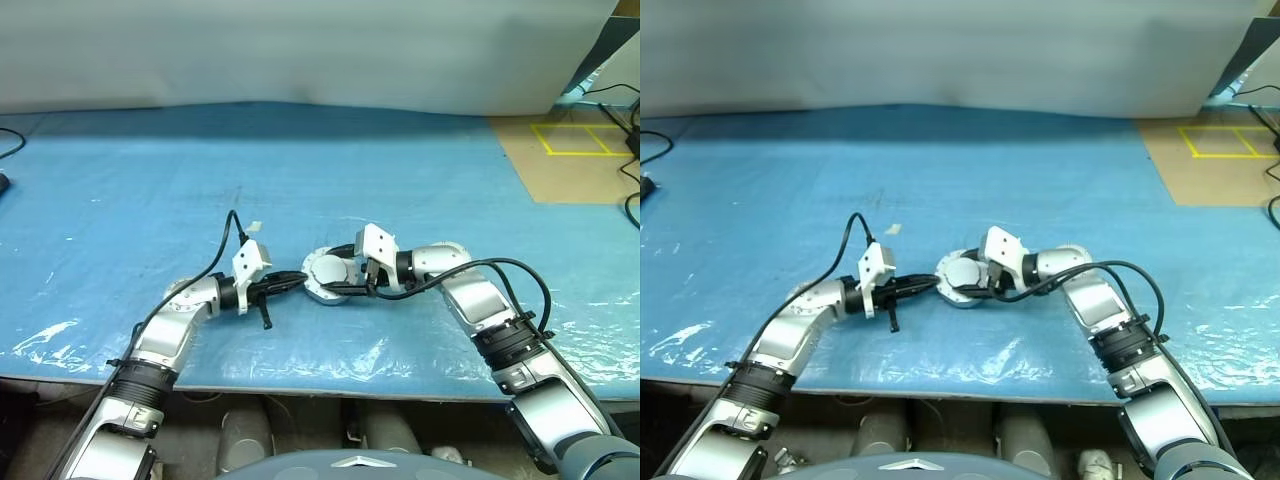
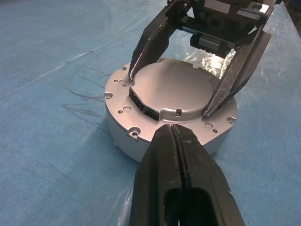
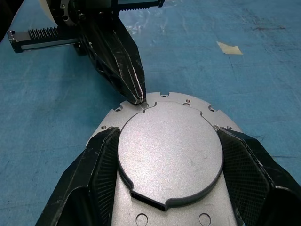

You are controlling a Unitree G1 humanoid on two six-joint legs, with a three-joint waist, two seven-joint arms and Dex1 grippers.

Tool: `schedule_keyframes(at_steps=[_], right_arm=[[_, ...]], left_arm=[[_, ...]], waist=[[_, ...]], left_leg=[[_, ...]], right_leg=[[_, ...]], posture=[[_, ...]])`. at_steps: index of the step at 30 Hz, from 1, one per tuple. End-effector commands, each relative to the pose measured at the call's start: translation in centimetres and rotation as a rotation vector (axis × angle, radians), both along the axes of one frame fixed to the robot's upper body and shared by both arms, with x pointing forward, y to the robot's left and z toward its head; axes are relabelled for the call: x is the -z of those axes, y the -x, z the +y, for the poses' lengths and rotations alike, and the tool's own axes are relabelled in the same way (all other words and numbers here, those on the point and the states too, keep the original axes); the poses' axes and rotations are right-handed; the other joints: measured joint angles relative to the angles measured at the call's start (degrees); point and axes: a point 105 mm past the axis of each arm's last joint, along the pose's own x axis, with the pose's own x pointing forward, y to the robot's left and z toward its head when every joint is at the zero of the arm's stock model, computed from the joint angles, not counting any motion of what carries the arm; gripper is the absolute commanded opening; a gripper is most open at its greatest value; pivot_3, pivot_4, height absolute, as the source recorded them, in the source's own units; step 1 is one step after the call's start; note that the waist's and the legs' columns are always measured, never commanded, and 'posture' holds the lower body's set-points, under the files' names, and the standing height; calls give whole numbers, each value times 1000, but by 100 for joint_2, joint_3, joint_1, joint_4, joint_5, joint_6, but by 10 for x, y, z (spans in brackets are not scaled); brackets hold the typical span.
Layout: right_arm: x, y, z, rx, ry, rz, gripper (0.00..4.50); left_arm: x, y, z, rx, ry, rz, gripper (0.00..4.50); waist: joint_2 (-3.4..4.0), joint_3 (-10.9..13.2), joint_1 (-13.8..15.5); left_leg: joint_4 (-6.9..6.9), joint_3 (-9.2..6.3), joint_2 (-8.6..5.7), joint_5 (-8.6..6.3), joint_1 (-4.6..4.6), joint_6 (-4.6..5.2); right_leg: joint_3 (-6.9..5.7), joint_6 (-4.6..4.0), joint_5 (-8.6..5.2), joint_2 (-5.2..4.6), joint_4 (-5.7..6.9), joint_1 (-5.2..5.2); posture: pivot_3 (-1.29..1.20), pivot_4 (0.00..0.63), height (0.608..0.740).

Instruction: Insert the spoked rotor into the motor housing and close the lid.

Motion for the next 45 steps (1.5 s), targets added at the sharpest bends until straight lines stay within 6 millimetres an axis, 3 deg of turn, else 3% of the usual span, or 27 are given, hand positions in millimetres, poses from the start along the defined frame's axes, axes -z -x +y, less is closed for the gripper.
schedule_keyframes(at_steps=[1,6,11,22,30,40,45], right_arm=[[37,-3,-25,127,129,83,2961],[33,0,-25,111,111,104,2961],[22,11,-26,54,78,87,4473],[-31,20,-32,83,-185,108,4473],[-47,14,-48,184,-345,191,4473],[-19,3,-95,482,-508,589,4473],[-7,7,-96,541,-558,776,4473]], left_arm=[[5,0,0,-7,-29,-13,35],[5,-3,-4,-14,-20,-26,35],[10,-2,-5,-9,-14,-26,0],[18,1,-5,-5,-7,-22,0],[15,3,-9,15,18,-28,0],[11,0,-12,14,32,-51,0],[10,-2,-13,6,36,-59,0]], waist=[[1,-1,0],[1,-1,2],[1,-3,45],[7,-5,59],[7,-5,74],[8,-5,147],[12,-7,153]], left_leg=[[0,0,0,0,0,0],[0,-1,-2,0,-2,0],[-3,-1,-4,1,-13,1],[-15,-1,-5,0,-66,5],[-11,-1,-5,-1,-64,5],[-10,0,-8,9,-66,-11],[-8,-1,-6,11,-65,-15]], right_leg=[[0,0,0,0,0,0],[0,1,-1,-2,-5,0],[0,3,-2,-8,-13,0],[-4,-15,3,-5,-20,-32],[-4,-14,2,-7,-18,-31],[-5,-15,3,-7,-17,-32],[-5,-15,3,-6,-13,-32]], posture=[[0,150,740],[0,150,740],[0,150,740],[0,150,740],[0,150,740],[0,150,740],[0,150,740]])
